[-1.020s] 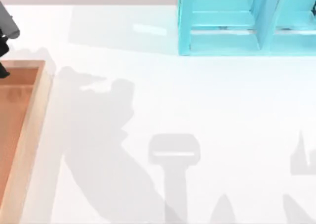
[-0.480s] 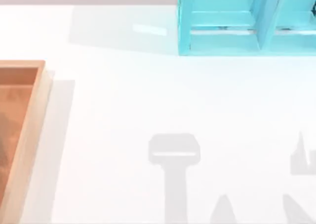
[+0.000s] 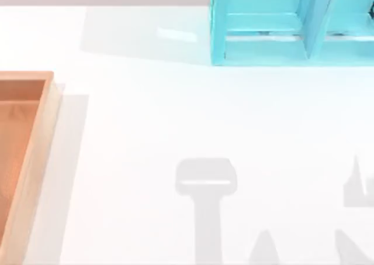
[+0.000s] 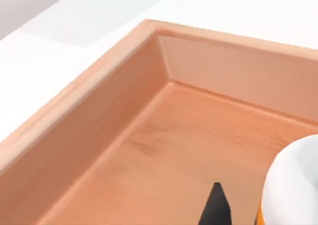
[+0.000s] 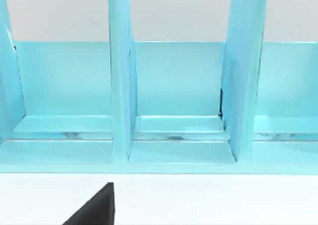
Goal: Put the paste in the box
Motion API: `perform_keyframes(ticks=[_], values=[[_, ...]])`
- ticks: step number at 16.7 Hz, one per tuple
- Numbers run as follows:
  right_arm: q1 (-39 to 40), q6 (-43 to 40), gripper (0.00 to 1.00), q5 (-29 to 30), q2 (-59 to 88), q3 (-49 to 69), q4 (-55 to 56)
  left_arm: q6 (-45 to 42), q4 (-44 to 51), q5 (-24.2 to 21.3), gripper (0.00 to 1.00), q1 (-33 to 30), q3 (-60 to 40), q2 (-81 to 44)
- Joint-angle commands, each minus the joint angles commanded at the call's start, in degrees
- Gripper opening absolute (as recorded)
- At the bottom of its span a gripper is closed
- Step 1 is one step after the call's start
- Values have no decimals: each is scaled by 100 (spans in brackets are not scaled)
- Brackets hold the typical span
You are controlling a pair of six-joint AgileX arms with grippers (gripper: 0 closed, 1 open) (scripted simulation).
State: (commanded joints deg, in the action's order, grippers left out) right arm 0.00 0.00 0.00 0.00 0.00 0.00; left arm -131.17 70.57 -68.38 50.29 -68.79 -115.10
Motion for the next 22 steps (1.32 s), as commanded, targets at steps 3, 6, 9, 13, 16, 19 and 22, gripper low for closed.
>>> perform_keyframes(ticks=[3,6,9,13,16,19,22], values=[[0,0,100,0,0,0,0,-363,793,-448,0,290,113,-272],[0,0,100,0,0,0,0,-517,1193,-670,0,427,188,-426],[0,0,100,0,0,0,0,-528,1242,-691,0,439,202,-440],[0,0,100,0,0,0,0,-520,1216,-686,0,407,189,-422],[0,0,100,0,0,0,0,-207,882,-721,0,319,313,-351],[0,0,100,0,0,0,0,491,113,-789,0,147,546,-227],[0,0,100,0,0,0,0,1403,-948,-875,0,-46,812,-81]])
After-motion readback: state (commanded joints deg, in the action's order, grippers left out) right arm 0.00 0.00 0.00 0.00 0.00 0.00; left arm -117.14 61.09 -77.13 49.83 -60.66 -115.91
